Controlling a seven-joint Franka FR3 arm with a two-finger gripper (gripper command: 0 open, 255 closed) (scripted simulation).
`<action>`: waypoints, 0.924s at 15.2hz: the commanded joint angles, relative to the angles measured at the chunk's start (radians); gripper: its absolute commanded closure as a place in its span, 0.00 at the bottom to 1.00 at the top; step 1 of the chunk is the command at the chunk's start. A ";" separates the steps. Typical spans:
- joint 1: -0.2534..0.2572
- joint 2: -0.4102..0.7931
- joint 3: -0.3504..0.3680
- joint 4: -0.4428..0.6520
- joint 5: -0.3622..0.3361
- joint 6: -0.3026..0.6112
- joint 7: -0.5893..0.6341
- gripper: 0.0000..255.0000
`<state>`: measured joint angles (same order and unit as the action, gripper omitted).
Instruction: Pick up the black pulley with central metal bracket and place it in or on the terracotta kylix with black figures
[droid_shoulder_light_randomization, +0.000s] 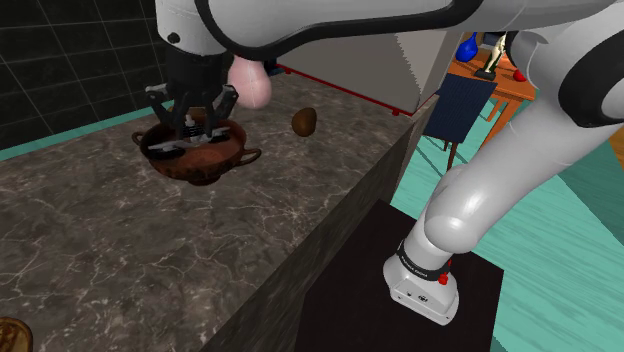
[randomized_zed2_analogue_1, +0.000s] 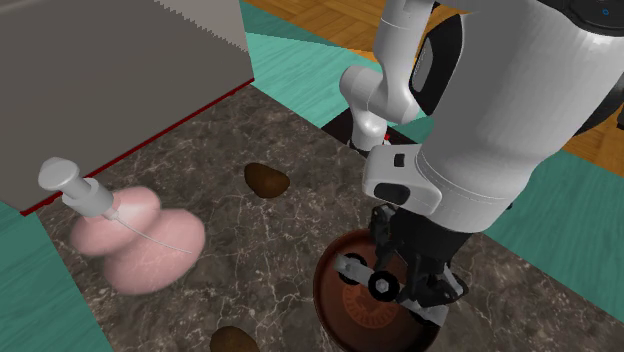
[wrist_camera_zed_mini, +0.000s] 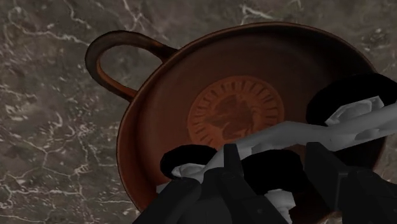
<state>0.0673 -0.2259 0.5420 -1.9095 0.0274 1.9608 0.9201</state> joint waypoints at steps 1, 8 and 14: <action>0.000 0.002 0.000 -0.009 0.001 -0.001 0.000 1.00; 0.000 0.002 -0.001 -0.009 0.001 -0.001 -0.001 0.00; 0.001 -0.016 -0.008 0.074 0.010 -0.099 -0.007 0.00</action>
<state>0.0683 -0.2442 0.5330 -1.8703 0.0392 1.8953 0.9100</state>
